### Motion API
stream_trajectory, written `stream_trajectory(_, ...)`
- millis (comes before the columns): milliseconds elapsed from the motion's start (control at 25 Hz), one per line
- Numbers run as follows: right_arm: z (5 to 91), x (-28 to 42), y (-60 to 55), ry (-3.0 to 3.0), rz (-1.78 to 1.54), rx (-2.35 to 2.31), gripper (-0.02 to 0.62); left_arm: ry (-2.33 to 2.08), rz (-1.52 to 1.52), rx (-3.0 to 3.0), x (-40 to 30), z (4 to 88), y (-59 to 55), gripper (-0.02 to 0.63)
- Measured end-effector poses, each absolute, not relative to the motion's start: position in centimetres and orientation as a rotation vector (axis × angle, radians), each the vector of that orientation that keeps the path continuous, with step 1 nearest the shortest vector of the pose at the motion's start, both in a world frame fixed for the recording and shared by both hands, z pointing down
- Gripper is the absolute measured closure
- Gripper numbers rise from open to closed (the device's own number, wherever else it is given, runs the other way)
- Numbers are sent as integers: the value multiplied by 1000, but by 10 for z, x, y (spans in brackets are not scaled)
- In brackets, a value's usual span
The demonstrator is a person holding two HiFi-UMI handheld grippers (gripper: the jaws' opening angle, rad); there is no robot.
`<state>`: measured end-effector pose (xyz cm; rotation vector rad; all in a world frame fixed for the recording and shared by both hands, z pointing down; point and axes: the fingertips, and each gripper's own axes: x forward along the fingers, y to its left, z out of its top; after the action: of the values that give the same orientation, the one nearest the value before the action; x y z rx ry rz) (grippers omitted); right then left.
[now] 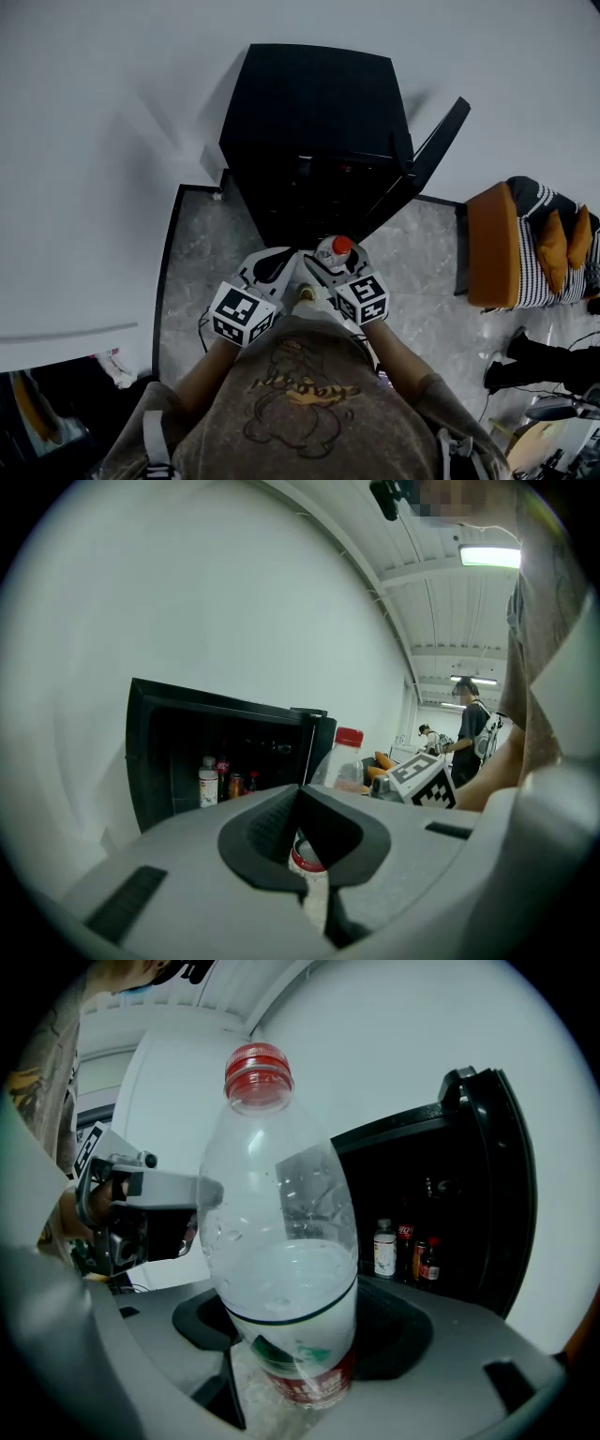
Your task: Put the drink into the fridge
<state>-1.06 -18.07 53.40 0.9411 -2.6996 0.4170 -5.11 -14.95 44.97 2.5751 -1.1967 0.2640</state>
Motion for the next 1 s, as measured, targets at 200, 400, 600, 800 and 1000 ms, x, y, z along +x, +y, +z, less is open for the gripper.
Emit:
stream_trajectory(200,542,-15,-208,-2703,412,910,255,-1219,263,2560,-51,453,-164,601)
stream_trajectory(400,554,-20,-229,-2697,401,877,255,-1259,284,2544,-53,456,-176,601)
stream_trajectory(600,565,-23,-249,-2695,411,850,255,-1287,273,2518,-52,461,-188,601)
stream_trajectory(800,573,-27,-269,-2696,399,839,255,-1292,255,2493,-52,468,-199,601)
stream_trajectory(1000,582,-31,-291,-2696,376,865,255,-1281,254,2479,-50,472,-206,600)
